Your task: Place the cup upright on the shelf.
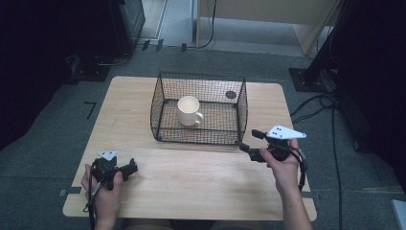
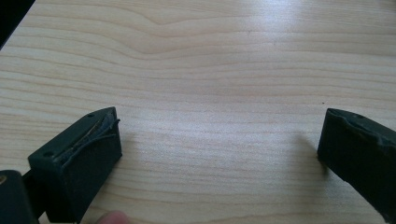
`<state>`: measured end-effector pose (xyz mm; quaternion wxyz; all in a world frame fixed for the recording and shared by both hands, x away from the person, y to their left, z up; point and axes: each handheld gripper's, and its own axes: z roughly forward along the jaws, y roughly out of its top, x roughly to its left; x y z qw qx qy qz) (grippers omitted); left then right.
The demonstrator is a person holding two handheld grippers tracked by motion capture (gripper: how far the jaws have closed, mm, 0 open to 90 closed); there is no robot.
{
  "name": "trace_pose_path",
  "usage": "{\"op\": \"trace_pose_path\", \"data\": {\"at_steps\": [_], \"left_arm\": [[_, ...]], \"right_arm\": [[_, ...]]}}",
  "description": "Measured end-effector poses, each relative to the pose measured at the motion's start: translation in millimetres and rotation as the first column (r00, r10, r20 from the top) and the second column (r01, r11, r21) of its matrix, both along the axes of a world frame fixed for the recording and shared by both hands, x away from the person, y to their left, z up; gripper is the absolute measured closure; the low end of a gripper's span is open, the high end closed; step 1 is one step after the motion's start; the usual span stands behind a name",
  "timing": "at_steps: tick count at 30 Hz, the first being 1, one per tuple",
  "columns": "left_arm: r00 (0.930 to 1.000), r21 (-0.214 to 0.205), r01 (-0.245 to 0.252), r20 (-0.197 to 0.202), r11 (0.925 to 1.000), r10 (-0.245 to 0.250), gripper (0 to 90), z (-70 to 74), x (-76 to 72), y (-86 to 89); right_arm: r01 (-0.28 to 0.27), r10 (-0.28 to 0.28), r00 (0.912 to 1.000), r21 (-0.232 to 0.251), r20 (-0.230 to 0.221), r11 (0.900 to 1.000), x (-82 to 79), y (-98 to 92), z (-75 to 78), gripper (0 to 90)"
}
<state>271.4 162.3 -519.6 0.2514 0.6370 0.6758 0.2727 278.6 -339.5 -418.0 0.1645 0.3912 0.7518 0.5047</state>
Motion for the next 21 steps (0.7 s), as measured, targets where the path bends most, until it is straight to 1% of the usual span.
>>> {"op": "trace_pose_path", "data": {"at_steps": [3,4,5,9,12,15,21], "left_arm": [[1.0000,0.000,0.000,0.000,1.0000,0.000,0.0,0.0,0.0,0.0],[1.0000,0.001,0.001,-0.002,1.0000,-0.001,0.0,0.1,-0.1,0.1],[1.0000,0.001,0.001,-0.002,1.0000,-0.001,0.0,0.1,-0.1,0.1],[1.0000,0.002,0.002,-0.002,1.0000,-0.002,0.0,0.1,-0.1,0.2],[1.0000,0.001,0.001,-0.002,1.0000,-0.001,0.0,0.1,-0.1,0.1],[1.0000,0.002,0.002,-0.002,1.0000,-0.002,0.0,0.1,-0.1,0.2],[1.0000,0.001,0.002,-0.002,1.0000,-0.002,0.0,0.1,-0.1,0.1]], "right_arm": [[0.023,-0.023,0.9997,0.011,-0.003,0.9997,-6.8,-11.9,-5.8,24.5],[0.039,-0.039,0.9992,0.015,-0.002,0.9991,-11.7,-20.3,-9.1,24.5],[0.039,-0.039,0.9992,0.015,-0.002,0.9991,-11.7,-20.3,-9.1,24.5],[0.078,-0.078,0.9969,0.016,-0.010,0.9968,-20.6,-36.7,-17.7,24.5],[0.107,-0.107,0.9940,0.008,-0.019,0.9942,-27.6,-47.7,-25.4,24.4],[0.130,-0.130,0.9912,0.010,-0.028,0.9915,-34.6,-58.3,-33.4,24.4],[0.176,-0.175,0.9830,0.009,-0.057,0.9844,-46.2,-76.7,-49.3,24.4]]}}
